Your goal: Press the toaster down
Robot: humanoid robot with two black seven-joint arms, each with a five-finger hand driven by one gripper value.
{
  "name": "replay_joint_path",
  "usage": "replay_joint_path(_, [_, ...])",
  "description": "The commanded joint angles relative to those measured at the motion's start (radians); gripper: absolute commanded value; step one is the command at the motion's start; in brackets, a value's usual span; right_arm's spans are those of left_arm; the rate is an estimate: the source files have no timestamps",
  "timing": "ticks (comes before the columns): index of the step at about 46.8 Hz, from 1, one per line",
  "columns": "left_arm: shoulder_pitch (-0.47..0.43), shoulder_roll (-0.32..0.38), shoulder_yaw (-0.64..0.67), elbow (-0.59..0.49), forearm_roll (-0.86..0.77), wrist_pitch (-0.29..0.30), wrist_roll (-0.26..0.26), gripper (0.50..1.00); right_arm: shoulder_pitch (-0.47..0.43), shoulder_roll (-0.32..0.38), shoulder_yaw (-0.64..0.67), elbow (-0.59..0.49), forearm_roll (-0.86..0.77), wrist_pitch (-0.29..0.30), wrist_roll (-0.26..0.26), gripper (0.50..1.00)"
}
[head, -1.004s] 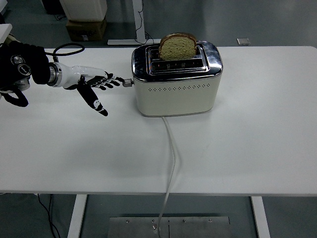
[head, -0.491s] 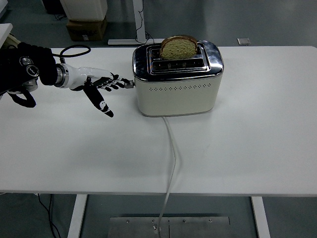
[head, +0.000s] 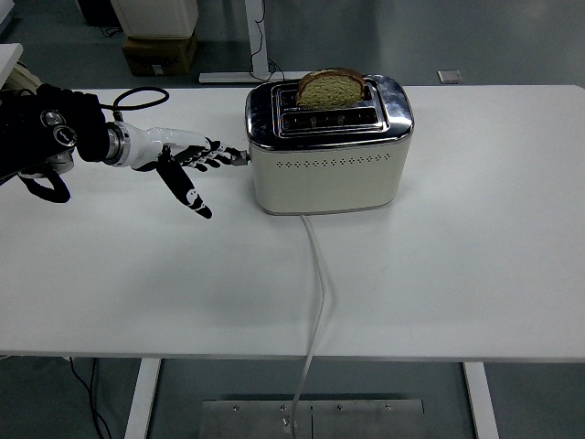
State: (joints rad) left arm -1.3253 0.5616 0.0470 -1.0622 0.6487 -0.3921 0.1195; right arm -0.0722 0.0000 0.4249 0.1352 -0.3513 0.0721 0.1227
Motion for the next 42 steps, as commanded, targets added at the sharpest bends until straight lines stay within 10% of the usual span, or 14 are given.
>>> replay_joint_path(1, [0.001,-0.008,0.001,0.007,0.000,0.004,0.000,1.000,-0.001,0.000,0.000,0.001,0.000,0.000,0.000,1.000])
replay_joint_path(42, [0.072,-0.063,0.001,0.045,-0.001,0.056,-0.001,1.000,-0.001,0.000,0.000,0.003,0.000,0.002,0.000,1.000])
